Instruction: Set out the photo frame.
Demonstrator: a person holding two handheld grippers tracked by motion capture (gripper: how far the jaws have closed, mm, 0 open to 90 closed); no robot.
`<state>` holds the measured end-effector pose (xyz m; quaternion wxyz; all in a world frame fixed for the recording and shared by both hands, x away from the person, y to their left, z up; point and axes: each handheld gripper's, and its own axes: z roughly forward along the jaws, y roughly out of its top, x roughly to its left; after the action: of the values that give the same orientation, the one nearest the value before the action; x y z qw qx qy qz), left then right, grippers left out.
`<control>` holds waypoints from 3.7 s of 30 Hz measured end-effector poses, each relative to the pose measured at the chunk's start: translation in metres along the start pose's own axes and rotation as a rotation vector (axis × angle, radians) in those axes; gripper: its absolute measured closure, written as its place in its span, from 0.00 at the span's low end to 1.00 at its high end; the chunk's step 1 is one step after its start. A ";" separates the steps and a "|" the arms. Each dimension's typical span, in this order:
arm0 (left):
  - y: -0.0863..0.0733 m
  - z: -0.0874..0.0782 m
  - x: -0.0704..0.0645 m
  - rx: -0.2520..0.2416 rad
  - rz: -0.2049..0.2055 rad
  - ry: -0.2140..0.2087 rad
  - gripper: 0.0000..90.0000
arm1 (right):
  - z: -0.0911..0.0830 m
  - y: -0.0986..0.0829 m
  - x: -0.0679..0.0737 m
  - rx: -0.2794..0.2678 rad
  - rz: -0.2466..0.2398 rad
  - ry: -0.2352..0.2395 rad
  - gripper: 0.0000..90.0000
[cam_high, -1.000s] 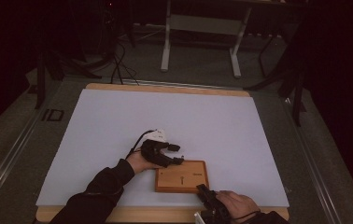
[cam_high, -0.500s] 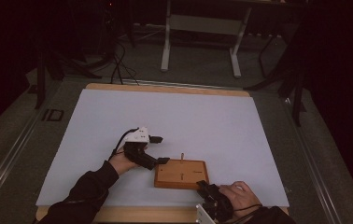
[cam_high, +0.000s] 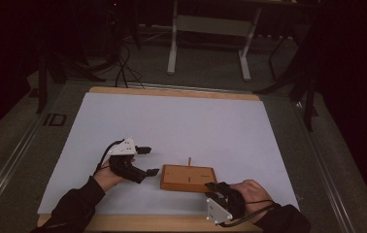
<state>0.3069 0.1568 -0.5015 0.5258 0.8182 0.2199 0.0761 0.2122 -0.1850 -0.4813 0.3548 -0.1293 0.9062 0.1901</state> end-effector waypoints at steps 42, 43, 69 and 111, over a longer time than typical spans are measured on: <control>-0.028 -0.012 -0.011 -0.005 -0.043 0.027 0.14 | 0.027 -0.030 -0.110 -0.061 0.251 0.202 0.75; -0.028 -0.011 -0.011 -0.006 -0.044 0.028 0.14 | 0.028 -0.031 -0.113 -0.060 0.253 0.205 0.75; -0.033 -0.007 -0.010 -0.006 -0.058 0.006 0.14 | 0.057 -0.051 -0.129 -0.020 0.467 0.125 0.45; -0.035 -0.005 -0.012 0.005 -0.048 -0.006 0.14 | 0.072 -0.085 -0.098 -0.064 0.745 0.160 0.28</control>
<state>0.2849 0.1679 -0.5291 0.5262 0.8142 0.2378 0.0606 0.3563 -0.2203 -0.4833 0.1851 0.1833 0.9096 0.3236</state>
